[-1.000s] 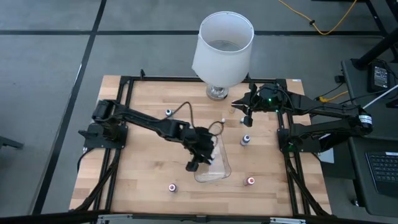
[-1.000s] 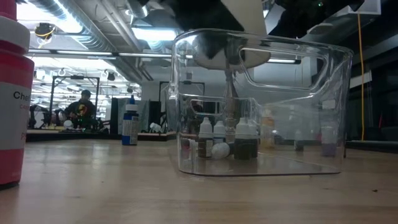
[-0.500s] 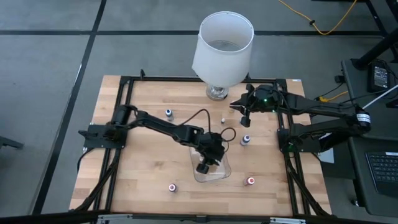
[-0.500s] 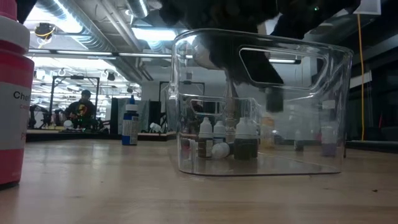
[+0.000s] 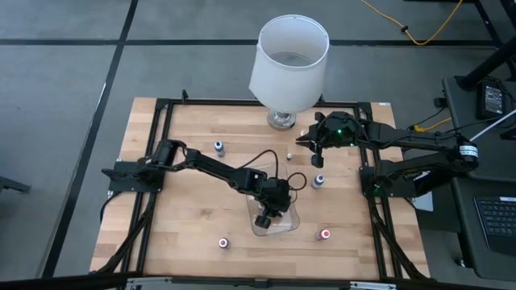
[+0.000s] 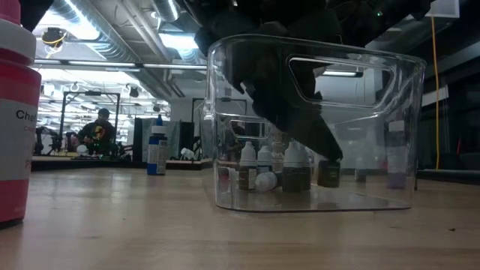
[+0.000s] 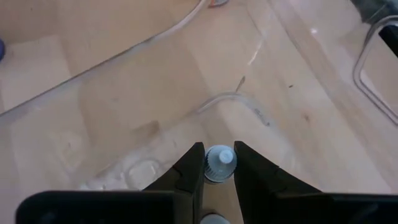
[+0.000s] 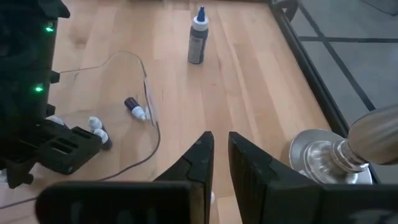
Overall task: Pick & Place food coloring
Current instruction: Put the small purple food coloring bottle into the transparent bin
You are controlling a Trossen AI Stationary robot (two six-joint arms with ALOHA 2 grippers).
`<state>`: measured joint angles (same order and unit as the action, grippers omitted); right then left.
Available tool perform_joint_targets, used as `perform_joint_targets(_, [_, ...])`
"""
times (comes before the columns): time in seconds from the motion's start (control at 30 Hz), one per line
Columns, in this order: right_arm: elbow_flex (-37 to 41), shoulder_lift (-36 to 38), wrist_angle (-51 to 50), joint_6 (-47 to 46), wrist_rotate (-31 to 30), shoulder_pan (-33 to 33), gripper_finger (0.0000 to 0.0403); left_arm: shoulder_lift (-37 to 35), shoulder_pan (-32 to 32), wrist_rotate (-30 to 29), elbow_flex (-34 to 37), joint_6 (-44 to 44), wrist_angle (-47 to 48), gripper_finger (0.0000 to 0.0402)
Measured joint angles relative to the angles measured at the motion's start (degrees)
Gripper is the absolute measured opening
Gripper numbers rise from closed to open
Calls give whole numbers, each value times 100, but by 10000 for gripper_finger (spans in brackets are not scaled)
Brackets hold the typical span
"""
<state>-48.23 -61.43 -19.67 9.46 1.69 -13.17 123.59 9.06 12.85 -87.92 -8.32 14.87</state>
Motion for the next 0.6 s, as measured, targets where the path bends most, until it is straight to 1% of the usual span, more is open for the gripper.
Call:
perform_joint_targets(0.1, [0, 0, 1, -11, 0, 0, 53, 0, 0, -73, 0, 0, -7, 74])
perform_joint_targets(0.3, [0, 2, 8, -5, 0, 0, 53, 0, 38, -115, 0, 0, 5, 110])
perform_joint_targets(0.47, [0, 2, 9, 3, 0, 0, 53, 0, 81, -130, 0, 0, 4, 133])
perform_joint_targets(0.6, [0, 2, 11, 6, 0, 0, 53, -191, 76, -181, 4, -3, 93, 143])
